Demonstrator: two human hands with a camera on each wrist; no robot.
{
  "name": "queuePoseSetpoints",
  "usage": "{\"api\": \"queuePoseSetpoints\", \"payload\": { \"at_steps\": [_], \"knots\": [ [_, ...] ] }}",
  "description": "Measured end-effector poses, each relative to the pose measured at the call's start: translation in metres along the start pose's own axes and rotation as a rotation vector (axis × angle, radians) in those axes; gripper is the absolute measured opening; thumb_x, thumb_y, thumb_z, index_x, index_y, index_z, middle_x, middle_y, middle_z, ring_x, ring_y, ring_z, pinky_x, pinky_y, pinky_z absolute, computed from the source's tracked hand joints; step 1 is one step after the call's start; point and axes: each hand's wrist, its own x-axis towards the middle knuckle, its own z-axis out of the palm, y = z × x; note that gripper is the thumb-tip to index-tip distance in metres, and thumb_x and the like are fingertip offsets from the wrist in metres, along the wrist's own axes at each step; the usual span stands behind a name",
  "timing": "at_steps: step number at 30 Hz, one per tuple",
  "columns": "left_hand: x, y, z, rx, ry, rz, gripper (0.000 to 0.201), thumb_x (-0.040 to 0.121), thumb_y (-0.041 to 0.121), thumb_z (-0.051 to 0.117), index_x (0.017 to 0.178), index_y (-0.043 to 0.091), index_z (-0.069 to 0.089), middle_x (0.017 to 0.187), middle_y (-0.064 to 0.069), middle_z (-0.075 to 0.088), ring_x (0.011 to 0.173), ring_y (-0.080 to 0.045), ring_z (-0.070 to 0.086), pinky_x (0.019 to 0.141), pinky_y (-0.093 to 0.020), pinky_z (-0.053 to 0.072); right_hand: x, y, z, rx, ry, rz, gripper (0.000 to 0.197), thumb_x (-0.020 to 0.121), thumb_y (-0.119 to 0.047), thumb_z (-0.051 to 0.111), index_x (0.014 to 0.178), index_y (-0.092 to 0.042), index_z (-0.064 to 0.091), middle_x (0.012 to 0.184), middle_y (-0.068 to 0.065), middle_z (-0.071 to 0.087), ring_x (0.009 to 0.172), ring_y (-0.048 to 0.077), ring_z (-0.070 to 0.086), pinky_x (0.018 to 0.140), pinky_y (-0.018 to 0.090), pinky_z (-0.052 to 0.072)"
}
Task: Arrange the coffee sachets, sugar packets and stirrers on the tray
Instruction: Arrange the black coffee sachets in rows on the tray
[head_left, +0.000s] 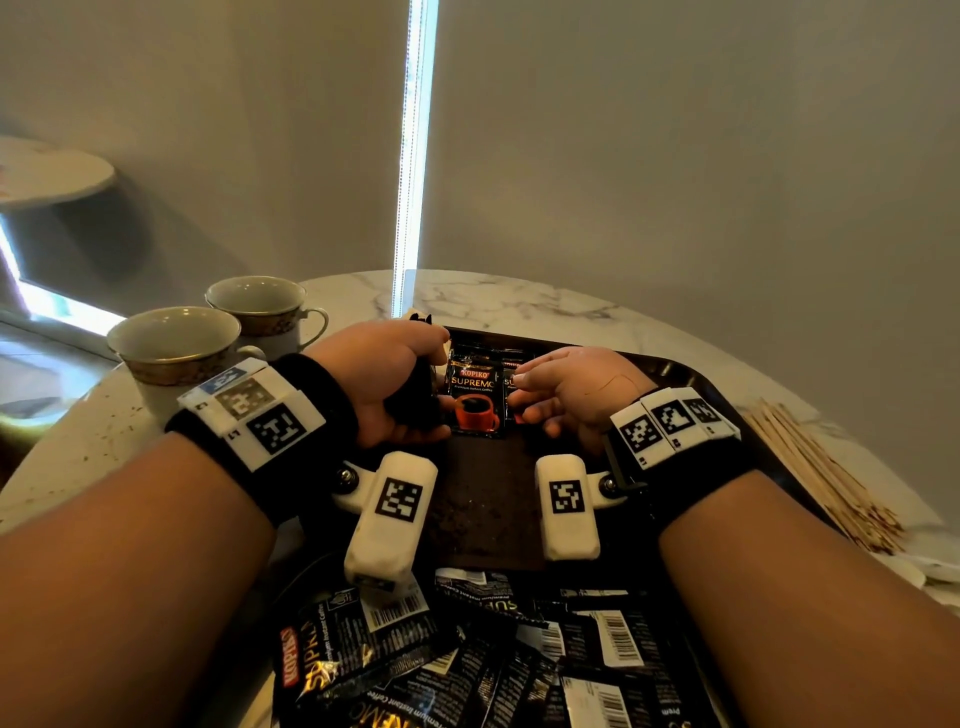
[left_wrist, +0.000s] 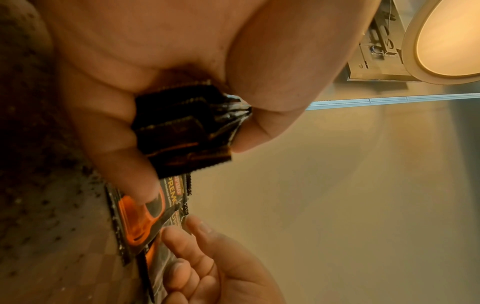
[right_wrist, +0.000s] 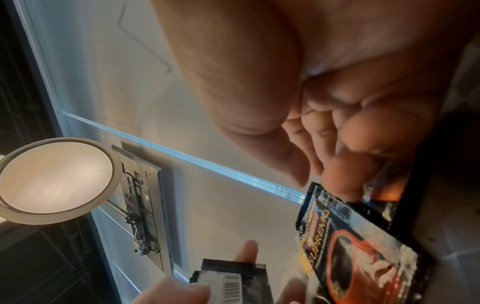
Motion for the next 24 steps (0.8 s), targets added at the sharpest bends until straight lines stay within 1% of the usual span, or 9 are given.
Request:
{"api": "queuePoseSetpoints", "payload": {
  "at_steps": [4, 8, 11, 13, 15, 16, 18, 20, 24],
  "knots": [
    [-0.001, 0.003, -0.003, -0.108, -0.022, 0.035, 0.034, 0.097, 0.011, 0.046, 0.127, 0.021, 0.059, 0.118, -0.019, 0.056, 0.089, -0.029, 0.061, 0.063, -0.045, 0.06, 0.002, 0.001, -0.005, 0.093, 0.036, -0.09, 0.01, 0.094, -0.007, 0.064, 0.104, -0.008, 0.064, 0.082, 0.01, 0.07, 0.052, 0.015, 0.057, 0.044, 0.025, 0.045],
    [-0.003, 0.009, -0.005, -0.24, -0.137, 0.041, 0.037, 0.098, 0.011, 0.042, 0.132, 0.018, 0.056, 0.116, -0.021, 0.065, 0.077, -0.035, 0.072, 0.062, -0.056, 0.061, 0.001, -0.004, -0.007, 0.158, -0.048, -0.332, 0.025, 0.091, 0.005, 0.062, 0.102, -0.015, 0.072, 0.074, 0.0, 0.067, 0.049, 0.009, 0.054, 0.041, 0.02, 0.043],
    [-0.004, 0.011, -0.007, -0.23, -0.198, 0.018, 0.041, 0.101, 0.022, 0.044, 0.138, 0.004, 0.05, 0.117, -0.024, 0.07, 0.093, -0.042, 0.073, 0.076, -0.06, 0.06, -0.004, -0.011, -0.008, 0.101, -0.147, -0.451, 0.041, 0.085, 0.009, 0.063, 0.099, -0.026, 0.078, 0.087, 0.002, 0.065, 0.069, 0.014, 0.06, 0.051, 0.022, 0.046],
    [-0.005, 0.011, -0.008, -0.216, -0.195, 0.024, 0.043, 0.101, 0.027, 0.047, 0.136, 0.004, 0.052, 0.116, -0.023, 0.071, 0.095, -0.039, 0.073, 0.082, -0.053, 0.059, -0.007, -0.014, -0.007, 0.014, -0.174, -0.496, 0.043, 0.079, 0.002, 0.068, 0.097, -0.035, 0.079, 0.103, 0.006, 0.067, 0.089, 0.025, 0.064, 0.069, 0.033, 0.056],
    [-0.007, 0.01, -0.007, -0.209, -0.19, 0.038, 0.041, 0.1, 0.028, 0.049, 0.133, 0.005, 0.054, 0.105, -0.019, 0.073, 0.084, -0.032, 0.074, 0.076, -0.043, 0.059, -0.013, -0.016, -0.006, -0.015, -0.188, -0.52, 0.045, 0.08, 0.004, 0.069, 0.095, -0.038, 0.079, 0.109, 0.005, 0.072, 0.104, 0.029, 0.068, 0.091, 0.049, 0.056],
    [-0.008, 0.01, -0.006, -0.209, -0.196, 0.042, 0.039, 0.1, 0.028, 0.049, 0.13, 0.004, 0.056, 0.097, -0.018, 0.073, 0.076, -0.029, 0.073, 0.07, -0.038, 0.059, -0.016, -0.016, -0.005, -0.015, -0.193, -0.527, 0.047, 0.081, 0.007, 0.068, 0.094, -0.037, 0.079, 0.108, 0.003, 0.074, 0.106, 0.029, 0.069, 0.095, 0.054, 0.054],
    [-0.01, 0.009, -0.005, -0.214, -0.219, 0.033, 0.036, 0.099, 0.026, 0.049, 0.124, 0.003, 0.058, 0.088, -0.016, 0.071, 0.067, -0.025, 0.07, 0.06, -0.033, 0.059, -0.018, -0.016, -0.004, -0.036, -0.196, -0.541, 0.047, 0.08, 0.006, 0.068, 0.092, -0.038, 0.08, 0.105, 0.002, 0.076, 0.105, 0.031, 0.069, 0.095, 0.061, 0.052],
    [-0.011, 0.009, -0.004, -0.217, -0.237, 0.021, 0.035, 0.098, 0.026, 0.049, 0.124, 0.003, 0.058, 0.087, -0.016, 0.07, 0.066, -0.026, 0.07, 0.056, -0.033, 0.058, -0.019, -0.016, -0.003, -0.051, -0.196, -0.55, 0.048, 0.08, 0.006, 0.069, 0.09, -0.04, 0.08, 0.102, 0.001, 0.077, 0.104, 0.035, 0.069, 0.091, 0.065, 0.052],
    [-0.012, 0.009, -0.003, -0.222, -0.253, 0.023, 0.035, 0.099, 0.024, 0.047, 0.125, 0.002, 0.056, 0.086, -0.017, 0.071, 0.063, -0.027, 0.071, 0.051, -0.033, 0.056, -0.02, -0.017, -0.004, -0.081, -0.191, -0.565, 0.049, 0.082, 0.007, 0.067, 0.089, -0.04, 0.08, 0.099, -0.001, 0.077, 0.101, 0.029, 0.07, 0.094, 0.059, 0.054]
  ]
}}
